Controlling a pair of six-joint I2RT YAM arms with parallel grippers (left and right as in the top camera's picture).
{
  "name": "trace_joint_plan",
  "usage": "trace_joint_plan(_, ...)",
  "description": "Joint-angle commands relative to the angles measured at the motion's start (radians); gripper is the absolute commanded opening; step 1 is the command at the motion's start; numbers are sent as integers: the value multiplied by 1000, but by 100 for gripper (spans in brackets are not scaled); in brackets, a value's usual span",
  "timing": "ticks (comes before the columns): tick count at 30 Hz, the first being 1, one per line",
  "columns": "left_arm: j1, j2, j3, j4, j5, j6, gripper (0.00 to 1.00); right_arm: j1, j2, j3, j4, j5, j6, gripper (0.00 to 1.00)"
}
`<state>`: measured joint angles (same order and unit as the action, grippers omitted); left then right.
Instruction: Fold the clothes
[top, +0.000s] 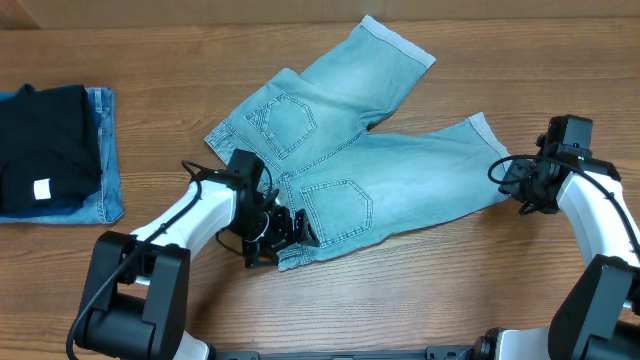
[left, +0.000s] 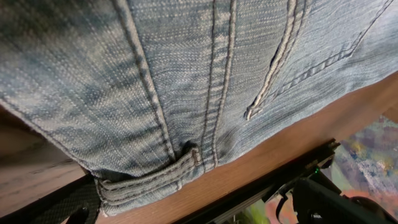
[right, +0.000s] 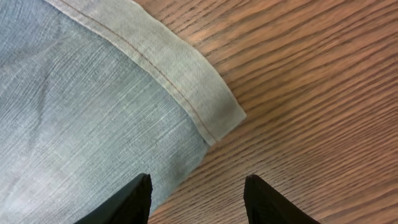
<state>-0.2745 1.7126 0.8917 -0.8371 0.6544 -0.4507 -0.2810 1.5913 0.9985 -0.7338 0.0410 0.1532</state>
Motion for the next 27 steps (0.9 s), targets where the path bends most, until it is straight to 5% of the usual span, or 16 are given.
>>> trace_joint_plan(1, -8, -13, -6, 0, 7, -29, 100, -3, -9, 9, -1, 10, 0, 52)
trace_joint_plan(8, -8, -13, -6, -89, 7, -44, 100, -3, -9, 9, -4, 10, 0, 52)
trace_joint_plan(18, -8, -13, -6, 21, -33, -98, 99, -3, -9, 9, -10, -1, 0, 52)
trace_joint_plan(21, -8, -13, -6, 27, -32, -104, 85, -3, -9, 9, -10, -2, 0, 52)
trace_joint_plan(25, -8, -13, -6, 42, -25, -104, 34, -3, -9, 9, -14, -10, 0, 52)
trace_joint_plan(26, -6, -13, -6, 42, -25, -104, 8, -3, -9, 9, -13, -14, 0, 52)
trace_joint_plan(27, -6, -13, -6, 42, -25, -104, 4, -3, -9, 9, -14, -14, 0, 52)
